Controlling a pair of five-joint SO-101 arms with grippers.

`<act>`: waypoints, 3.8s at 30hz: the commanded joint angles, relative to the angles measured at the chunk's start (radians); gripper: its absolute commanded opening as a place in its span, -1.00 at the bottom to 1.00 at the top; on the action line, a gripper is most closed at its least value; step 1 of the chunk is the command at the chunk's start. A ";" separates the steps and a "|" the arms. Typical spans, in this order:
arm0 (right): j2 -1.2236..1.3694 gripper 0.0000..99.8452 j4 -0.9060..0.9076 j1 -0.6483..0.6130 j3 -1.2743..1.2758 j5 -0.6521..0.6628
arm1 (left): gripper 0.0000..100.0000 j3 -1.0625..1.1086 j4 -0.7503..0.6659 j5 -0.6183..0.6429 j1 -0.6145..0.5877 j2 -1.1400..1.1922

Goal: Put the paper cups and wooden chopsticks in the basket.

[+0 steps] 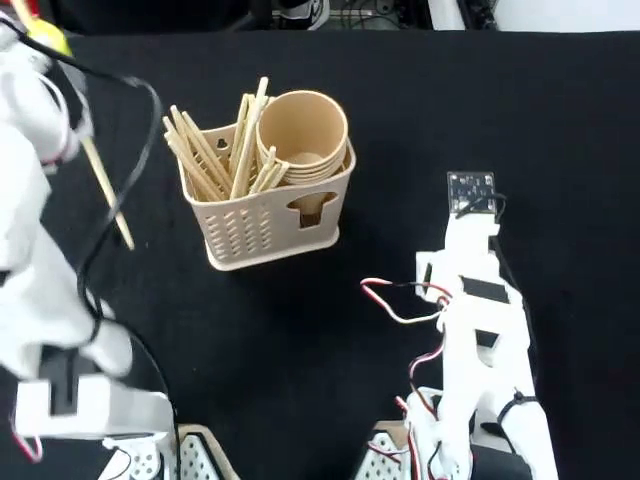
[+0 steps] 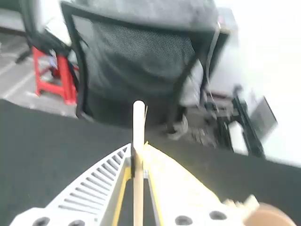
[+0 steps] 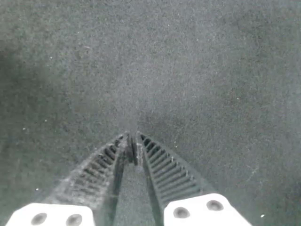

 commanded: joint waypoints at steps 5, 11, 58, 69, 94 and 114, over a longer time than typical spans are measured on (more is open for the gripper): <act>-0.002 -0.96 -0.015 -0.006 -0.004 0.008 | -0.94 0.685 -0.250 -0.011 0.087 -0.446; -0.002 -0.96 -0.015 -0.006 -0.004 0.008 | -0.94 1.162 -0.595 -0.006 0.087 -0.773; -0.002 -0.96 -0.017 -0.006 -0.004 0.008 | -0.67 2.086 -1.277 0.049 0.326 -1.039; -0.002 -0.96 -0.017 -0.006 -0.004 0.008 | -0.67 1.989 -1.082 0.011 0.232 -1.040; -0.002 -0.95 -0.018 -0.029 -0.004 0.002 | -0.85 2.698 -0.891 0.002 -0.337 -1.794; -0.526 -0.98 0.025 -0.155 0.269 0.006 | -0.85 3.013 -0.746 -0.338 -0.185 -1.786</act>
